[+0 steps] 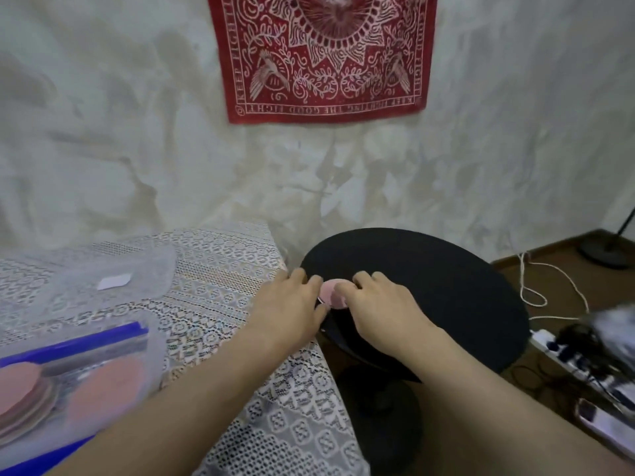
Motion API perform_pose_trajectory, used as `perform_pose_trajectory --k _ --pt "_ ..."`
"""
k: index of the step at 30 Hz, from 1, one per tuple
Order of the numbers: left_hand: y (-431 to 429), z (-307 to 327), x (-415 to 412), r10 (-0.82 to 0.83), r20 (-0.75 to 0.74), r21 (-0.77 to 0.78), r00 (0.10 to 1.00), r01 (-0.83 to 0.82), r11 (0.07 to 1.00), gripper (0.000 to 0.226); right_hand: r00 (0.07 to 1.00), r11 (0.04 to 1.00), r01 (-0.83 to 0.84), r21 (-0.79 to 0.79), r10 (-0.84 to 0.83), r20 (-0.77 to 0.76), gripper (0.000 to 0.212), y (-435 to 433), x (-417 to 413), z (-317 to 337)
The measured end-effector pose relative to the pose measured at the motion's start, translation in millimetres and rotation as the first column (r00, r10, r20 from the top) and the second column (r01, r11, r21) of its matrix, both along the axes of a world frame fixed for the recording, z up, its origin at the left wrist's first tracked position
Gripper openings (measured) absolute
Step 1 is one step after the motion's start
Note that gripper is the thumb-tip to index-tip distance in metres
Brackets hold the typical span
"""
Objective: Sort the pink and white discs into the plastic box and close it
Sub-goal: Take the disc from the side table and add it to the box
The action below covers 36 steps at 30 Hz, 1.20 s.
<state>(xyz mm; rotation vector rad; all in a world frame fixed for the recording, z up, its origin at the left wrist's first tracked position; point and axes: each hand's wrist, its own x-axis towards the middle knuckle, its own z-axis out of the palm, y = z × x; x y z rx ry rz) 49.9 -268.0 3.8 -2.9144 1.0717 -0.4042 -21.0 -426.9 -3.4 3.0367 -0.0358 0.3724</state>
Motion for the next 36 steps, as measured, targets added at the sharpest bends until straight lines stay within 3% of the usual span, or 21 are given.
perform_pose_trajectory --k 6,13,17,23,25,28,33,36 --pt "-2.9 -13.0 2.7 -0.044 -0.017 -0.008 0.999 0.044 0.999 0.041 0.999 0.998 -0.04 0.038 0.04 0.005 0.018 -6.5 8.6 -9.7" --pt "13.1 -22.0 -18.5 -0.055 0.055 -0.07 0.997 0.059 0.996 0.036 0.997 0.937 -0.018 0.35 0.042 -0.062 0.017 -6.1 24.2 -2.4" --pt "22.6 -24.0 -26.7 -0.063 0.057 -0.126 0.996 0.07 0.989 0.035 0.97 0.887 0.114 0.448 -0.003 -0.241 0.045 2.5 25.4 5.8" --pt "30.3 -27.0 -35.9 -0.067 0.009 -0.176 0.998 0.068 0.982 0.032 0.945 0.828 0.233 0.511 -0.068 -0.32 0.051 14.1 19.7 10.6" --pt "31.1 -27.3 -42.5 -0.077 -0.026 -0.214 0.997 0.069 0.974 0.027 0.94 0.77 0.266 0.58 -0.074 -0.333 0.044 18.4 13.2 12.8" --pt "36.3 -24.1 -53.9 -0.061 -0.105 -0.289 0.993 0.028 0.957 0.016 0.965 0.633 0.21 0.745 -0.012 -0.262 0.014 27.7 1.3 11.5" --pt "86.6 -15.5 -96.3 -0.009 -0.345 -0.551 0.938 -0.195 0.811 0.034 0.975 0.572 0.103 0.814 0.103 -0.195 0.006 61.8 -33.8 15.8" --pt "137.2 -21.7 -130.5 -0.012 -0.448 -0.699 0.894 -0.342 0.628 0.029 0.936 0.363 0.063 0.93 0.301 -0.181 0.007 102.8 -61.7 15.5"
